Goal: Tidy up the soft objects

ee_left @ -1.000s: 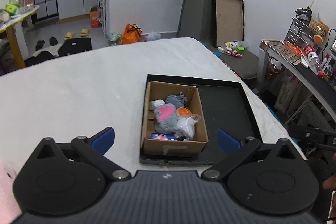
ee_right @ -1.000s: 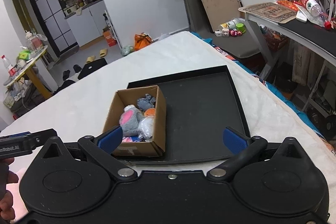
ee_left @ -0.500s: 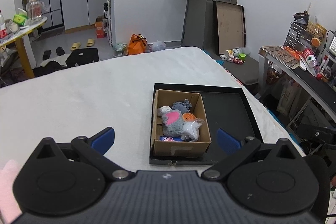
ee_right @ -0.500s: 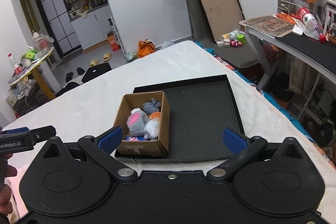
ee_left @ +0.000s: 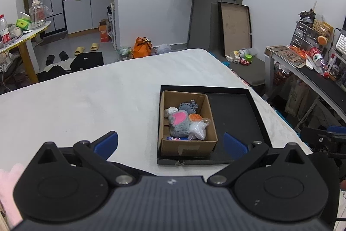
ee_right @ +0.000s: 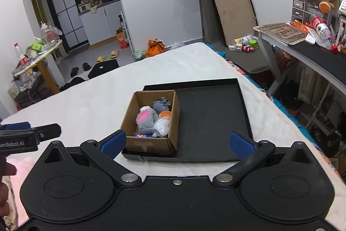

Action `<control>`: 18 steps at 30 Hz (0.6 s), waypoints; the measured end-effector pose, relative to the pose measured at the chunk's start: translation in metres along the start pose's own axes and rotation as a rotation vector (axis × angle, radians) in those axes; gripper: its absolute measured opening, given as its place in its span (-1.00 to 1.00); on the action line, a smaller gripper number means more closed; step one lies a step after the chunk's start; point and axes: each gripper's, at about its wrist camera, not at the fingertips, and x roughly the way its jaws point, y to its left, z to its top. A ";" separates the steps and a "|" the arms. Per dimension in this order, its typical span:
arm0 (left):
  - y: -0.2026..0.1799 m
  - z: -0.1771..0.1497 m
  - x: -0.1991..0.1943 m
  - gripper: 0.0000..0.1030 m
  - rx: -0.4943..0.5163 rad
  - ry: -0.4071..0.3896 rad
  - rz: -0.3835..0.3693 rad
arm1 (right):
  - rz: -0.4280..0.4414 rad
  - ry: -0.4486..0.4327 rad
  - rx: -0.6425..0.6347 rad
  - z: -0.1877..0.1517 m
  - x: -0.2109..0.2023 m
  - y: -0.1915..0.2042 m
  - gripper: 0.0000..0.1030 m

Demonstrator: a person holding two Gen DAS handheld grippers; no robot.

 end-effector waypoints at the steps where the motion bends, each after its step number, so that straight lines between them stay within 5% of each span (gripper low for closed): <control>1: 0.000 -0.001 0.000 1.00 0.000 0.000 -0.004 | 0.004 -0.001 0.004 -0.001 -0.001 0.000 1.00; 18: -0.005 -0.006 0.007 1.00 0.010 0.016 -0.027 | -0.008 0.005 0.029 -0.004 0.002 -0.006 1.00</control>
